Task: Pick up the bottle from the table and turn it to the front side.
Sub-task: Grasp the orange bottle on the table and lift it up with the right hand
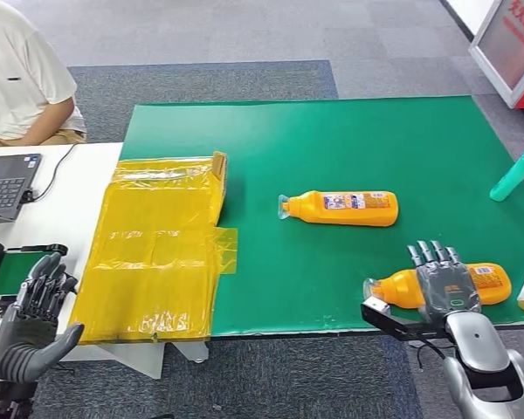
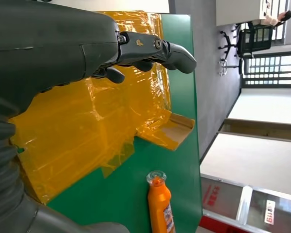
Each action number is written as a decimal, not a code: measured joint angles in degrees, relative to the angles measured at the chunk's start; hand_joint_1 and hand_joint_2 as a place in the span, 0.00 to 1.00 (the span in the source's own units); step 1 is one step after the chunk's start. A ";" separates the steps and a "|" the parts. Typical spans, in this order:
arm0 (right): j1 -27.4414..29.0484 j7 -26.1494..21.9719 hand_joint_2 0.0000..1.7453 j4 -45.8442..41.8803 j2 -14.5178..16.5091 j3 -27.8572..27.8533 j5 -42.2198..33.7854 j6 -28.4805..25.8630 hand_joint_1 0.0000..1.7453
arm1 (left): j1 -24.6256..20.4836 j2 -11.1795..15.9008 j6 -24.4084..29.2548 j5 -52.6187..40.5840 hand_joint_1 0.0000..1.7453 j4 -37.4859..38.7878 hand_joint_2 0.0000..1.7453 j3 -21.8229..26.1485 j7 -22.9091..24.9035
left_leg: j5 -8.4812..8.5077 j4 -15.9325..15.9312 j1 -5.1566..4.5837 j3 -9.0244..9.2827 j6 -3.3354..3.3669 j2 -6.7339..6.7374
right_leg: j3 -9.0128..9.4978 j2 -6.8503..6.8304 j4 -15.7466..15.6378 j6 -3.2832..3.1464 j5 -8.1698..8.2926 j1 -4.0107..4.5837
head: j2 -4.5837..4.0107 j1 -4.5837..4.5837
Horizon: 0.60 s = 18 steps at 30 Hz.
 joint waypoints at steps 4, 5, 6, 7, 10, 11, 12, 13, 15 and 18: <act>-1.00 -0.11 1.00 1.95 0.00 -0.35 0.89 0.09 0.00 | 0.00 -0.27 0.00 -0.04 0.00 0.11 1.00 0.07 0.00 | 0.00 0.00 0.00 0.00 0.00 0.00 | 0.00 0.00 0.00 0.00 0.00 0.00 | 0.00 0.01; -1.14 -0.15 1.00 2.33 0.00 -0.46 0.92 0.10 0.00 | 0.00 -0.33 0.00 -0.04 0.00 0.14 1.00 0.09 0.00 | 0.00 0.00 0.00 0.00 0.00 0.00 | 0.00 0.00 0.00 0.00 0.00 0.00 | 0.01 0.01; -1.24 -0.17 1.00 2.71 0.00 -0.58 0.95 0.13 0.00 | 0.00 -0.37 0.00 -0.05 0.00 0.16 1.00 0.10 0.00 | 0.00 0.00 0.00 0.00 0.00 0.00 | -0.01 0.00 0.00 0.00 0.00 0.00 | 0.01 0.01; -1.27 -0.20 1.00 3.02 0.00 -0.69 0.98 0.20 0.00 | 0.00 -0.39 0.00 -0.05 0.00 0.17 1.00 0.11 0.00 | 0.00 0.00 0.00 0.00 0.00 0.00 | -0.01 0.00 0.00 0.00 0.00 0.00 | 0.01 0.01; -1.27 -0.52 1.00 3.77 0.00 -1.48 1.06 0.73 0.00 | 0.00 -0.44 0.03 -0.05 0.00 0.19 1.00 0.10 0.00 | -0.01 0.00 0.00 0.00 0.00 0.00 | -0.01 0.00 0.00 0.00 -0.01 0.00 | 0.01 0.01; -1.25 -0.74 1.00 3.99 0.00 -1.99 1.08 0.98 0.00 | 0.01 -0.45 0.08 -0.04 0.00 0.19 1.00 0.10 0.00 | -0.01 0.00 0.00 0.00 0.00 0.00 | -0.01 0.00 0.00 0.00 -0.01 0.00 | 0.01 0.01; -1.23 -0.96 1.00 4.21 0.00 -2.59 1.08 1.23 0.00 | 0.01 -0.46 0.13 -0.04 0.00 0.19 1.00 0.09 0.00 | -0.01 0.00 0.00 0.00 0.00 0.00 | -0.01 0.00 0.00 0.00 -0.01 0.00 | 0.01 0.01; -1.20 -1.16 1.00 4.40 -0.01 -3.18 1.08 1.42 0.00 | 0.01 -0.46 0.17 -0.03 0.00 0.19 1.00 0.09 0.00 | -0.01 0.00 0.00 0.00 0.00 0.00 | -0.01 0.00 0.00 0.00 0.00 0.00 | 0.01 0.01; -1.16 -1.43 1.00 4.75 -0.02 -4.17 1.07 1.61 0.00 | 0.01 -0.46 0.20 -0.03 0.00 0.19 1.00 0.09 0.00 | -0.01 0.00 0.00 0.00 0.00 0.00 | -0.01 0.00 0.00 0.00 0.00 -0.01 | 0.01 0.01; -1.15 -1.59 1.00 5.23 -0.02 -4.99 1.06 1.71 0.00 | 0.01 -0.46 0.20 -0.01 0.00 0.19 1.00 0.09 0.02 | -0.01 0.00 0.00 0.00 0.00 0.00 | -0.01 0.00 0.00 0.00 0.00 -0.01 | 0.01 0.01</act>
